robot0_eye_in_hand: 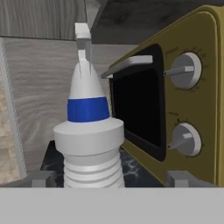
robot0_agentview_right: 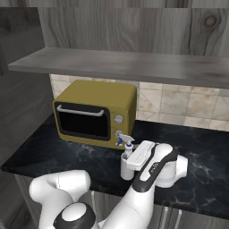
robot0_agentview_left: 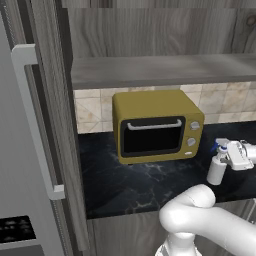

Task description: Move the cutting board and knife to the sink. Then move spray from the cabinet to the counter.

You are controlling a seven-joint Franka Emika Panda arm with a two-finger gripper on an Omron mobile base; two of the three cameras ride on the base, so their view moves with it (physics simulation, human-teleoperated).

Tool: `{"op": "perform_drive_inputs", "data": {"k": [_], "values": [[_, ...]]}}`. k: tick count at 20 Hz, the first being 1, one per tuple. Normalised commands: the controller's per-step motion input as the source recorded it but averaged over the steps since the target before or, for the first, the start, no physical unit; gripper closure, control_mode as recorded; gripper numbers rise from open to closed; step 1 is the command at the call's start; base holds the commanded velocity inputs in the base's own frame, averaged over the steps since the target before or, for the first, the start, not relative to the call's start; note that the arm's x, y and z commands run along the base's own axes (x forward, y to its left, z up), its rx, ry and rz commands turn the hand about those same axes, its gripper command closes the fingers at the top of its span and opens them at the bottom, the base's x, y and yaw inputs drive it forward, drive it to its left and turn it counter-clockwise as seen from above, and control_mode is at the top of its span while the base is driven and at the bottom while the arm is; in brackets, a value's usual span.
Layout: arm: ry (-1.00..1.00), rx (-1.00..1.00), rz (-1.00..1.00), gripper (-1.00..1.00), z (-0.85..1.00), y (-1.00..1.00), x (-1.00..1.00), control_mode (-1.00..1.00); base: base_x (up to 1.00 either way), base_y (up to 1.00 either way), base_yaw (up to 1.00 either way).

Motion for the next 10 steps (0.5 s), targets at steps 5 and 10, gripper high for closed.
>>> {"op": "perform_drive_inputs", "data": {"k": [5, 10], "values": [[0.00, 0.00, 0.00, -1.00, -0.12, -0.09, 0.00, -1.00, 0.00, 0.00, 0.00], [0.00, 0.00, 0.00, -1.00, -0.05, -0.08, 0.00, -1.00, 0.00, 0.00, 0.00]]}}
